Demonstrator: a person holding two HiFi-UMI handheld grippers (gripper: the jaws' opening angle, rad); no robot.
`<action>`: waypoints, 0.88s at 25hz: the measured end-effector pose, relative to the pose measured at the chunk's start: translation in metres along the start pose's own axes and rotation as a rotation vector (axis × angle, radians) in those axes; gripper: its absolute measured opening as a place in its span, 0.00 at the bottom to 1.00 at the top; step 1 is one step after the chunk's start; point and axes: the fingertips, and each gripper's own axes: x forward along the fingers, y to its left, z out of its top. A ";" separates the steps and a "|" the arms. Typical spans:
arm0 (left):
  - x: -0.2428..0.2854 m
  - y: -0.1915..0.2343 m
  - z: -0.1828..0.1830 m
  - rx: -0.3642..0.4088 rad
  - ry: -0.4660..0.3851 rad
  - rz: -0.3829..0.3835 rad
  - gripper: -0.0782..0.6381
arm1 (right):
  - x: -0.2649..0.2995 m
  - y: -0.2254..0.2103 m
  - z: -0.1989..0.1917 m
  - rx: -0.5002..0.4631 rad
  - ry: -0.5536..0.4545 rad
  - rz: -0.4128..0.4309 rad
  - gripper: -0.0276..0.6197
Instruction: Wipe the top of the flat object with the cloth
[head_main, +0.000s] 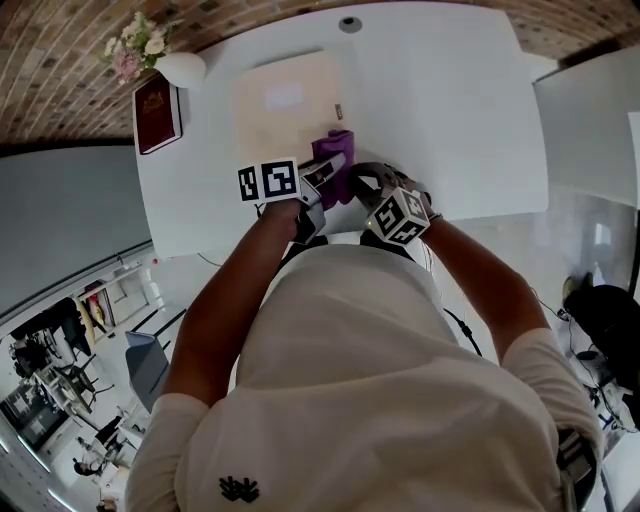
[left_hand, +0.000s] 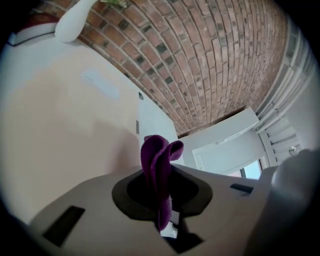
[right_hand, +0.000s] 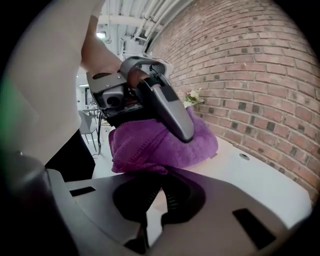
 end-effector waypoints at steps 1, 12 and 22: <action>0.003 0.005 -0.001 -0.021 0.001 0.004 0.20 | 0.000 0.000 0.000 0.004 -0.001 0.000 0.09; -0.013 0.053 0.000 0.101 0.036 0.238 0.20 | 0.000 -0.004 -0.004 0.037 -0.001 0.000 0.09; -0.083 0.096 0.006 0.142 0.006 0.336 0.20 | 0.007 -0.003 -0.003 0.045 0.012 -0.009 0.09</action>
